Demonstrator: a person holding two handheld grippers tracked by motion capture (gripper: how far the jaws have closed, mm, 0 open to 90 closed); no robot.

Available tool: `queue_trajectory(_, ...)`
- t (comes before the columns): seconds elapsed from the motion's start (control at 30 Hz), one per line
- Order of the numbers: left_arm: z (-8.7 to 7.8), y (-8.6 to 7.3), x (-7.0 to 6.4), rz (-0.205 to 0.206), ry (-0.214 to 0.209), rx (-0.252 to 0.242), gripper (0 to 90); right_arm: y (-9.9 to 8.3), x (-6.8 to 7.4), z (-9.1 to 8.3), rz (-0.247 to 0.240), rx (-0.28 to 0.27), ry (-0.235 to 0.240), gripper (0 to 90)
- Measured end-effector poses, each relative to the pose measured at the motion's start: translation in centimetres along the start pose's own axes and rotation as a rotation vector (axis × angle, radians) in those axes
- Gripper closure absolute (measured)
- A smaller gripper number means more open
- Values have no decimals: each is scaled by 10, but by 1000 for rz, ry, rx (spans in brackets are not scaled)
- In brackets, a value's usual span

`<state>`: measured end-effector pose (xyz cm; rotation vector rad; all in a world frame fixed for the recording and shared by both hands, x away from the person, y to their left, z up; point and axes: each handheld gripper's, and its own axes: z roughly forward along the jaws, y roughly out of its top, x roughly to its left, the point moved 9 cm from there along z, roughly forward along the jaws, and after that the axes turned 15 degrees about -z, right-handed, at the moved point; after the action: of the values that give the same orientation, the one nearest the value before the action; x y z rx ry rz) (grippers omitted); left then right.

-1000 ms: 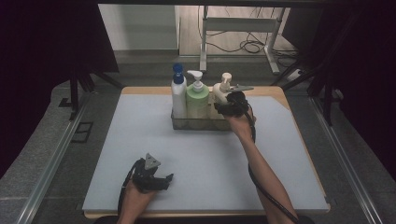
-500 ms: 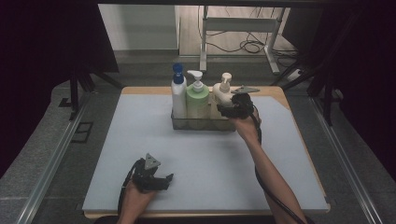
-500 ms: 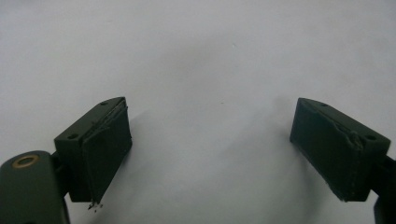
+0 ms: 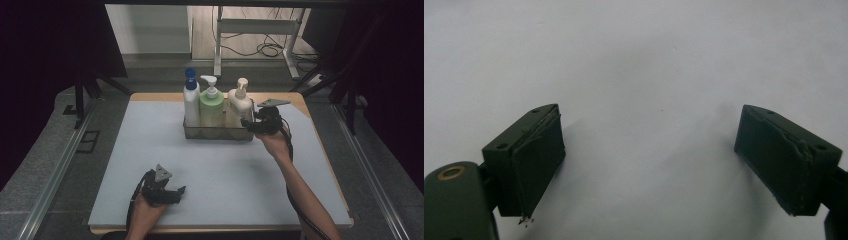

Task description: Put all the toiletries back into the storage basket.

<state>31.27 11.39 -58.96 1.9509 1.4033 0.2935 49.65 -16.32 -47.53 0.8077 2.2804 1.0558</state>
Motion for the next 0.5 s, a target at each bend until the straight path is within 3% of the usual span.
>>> queue_trajectory(0.13,0,0,0,0,1,0,121,-10,-2,-6,-10,27,11,442)
queue_trajectory(0.27,0,0,0,0,1,1,121,-21,-11,-10,17,54,1,540)
queue_trajectory(0.5,0,0,0,0,0,0,121,-23,-21,-3,49,63,1,732)
